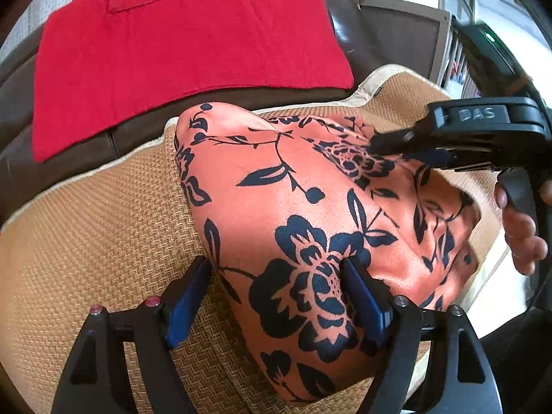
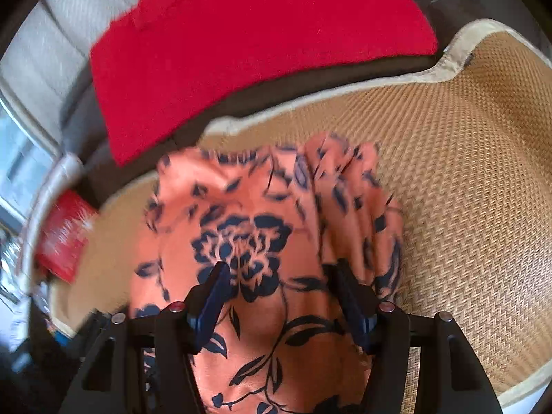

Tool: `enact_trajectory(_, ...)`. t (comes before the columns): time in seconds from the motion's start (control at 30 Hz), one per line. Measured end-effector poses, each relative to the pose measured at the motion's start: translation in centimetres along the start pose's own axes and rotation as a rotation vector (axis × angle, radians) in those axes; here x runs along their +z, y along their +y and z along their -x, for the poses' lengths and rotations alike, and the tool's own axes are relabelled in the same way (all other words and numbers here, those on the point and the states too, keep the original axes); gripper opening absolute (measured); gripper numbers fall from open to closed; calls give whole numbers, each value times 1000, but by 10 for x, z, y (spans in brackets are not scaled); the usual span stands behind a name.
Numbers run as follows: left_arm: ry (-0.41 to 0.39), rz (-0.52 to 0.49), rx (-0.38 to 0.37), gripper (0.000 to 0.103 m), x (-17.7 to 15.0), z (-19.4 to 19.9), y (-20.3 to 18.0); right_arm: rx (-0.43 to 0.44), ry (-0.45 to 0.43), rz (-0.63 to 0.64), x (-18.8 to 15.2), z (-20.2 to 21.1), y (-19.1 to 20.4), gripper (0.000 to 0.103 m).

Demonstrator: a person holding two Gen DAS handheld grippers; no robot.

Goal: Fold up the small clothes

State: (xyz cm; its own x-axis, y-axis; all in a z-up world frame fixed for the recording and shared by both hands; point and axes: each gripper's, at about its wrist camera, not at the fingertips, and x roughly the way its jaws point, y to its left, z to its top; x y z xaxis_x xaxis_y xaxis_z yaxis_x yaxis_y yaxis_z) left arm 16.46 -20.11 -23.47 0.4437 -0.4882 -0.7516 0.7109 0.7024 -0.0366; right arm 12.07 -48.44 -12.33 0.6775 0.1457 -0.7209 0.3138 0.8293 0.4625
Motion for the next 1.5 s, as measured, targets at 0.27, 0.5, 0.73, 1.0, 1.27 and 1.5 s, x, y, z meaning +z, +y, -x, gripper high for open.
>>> enact_trajectory(0.27,32,299,-223,83,16,-12,51,153,-56,-278,10,26,-80,69)
enact_trajectory(0.5,94,395,-326,86,18,-37,59,276,31,-381,8,8,-105,70)
enact_trajectory(0.73,84,352,-319,87,22,-39,42,278,119,-322,4,-22,-82,71)
enact_trajectory(1.0,62,304,-320,87,30,-45,24,292,112,-252,4,-43,-51,73)
enact_trajectory(1.27,-14,237,-344,86,40,-43,0,233,106,-143,0,-54,-22,56)
enact_trajectory(1.5,-53,226,-315,65,51,-43,-5,178,63,-51,0,-55,15,48)
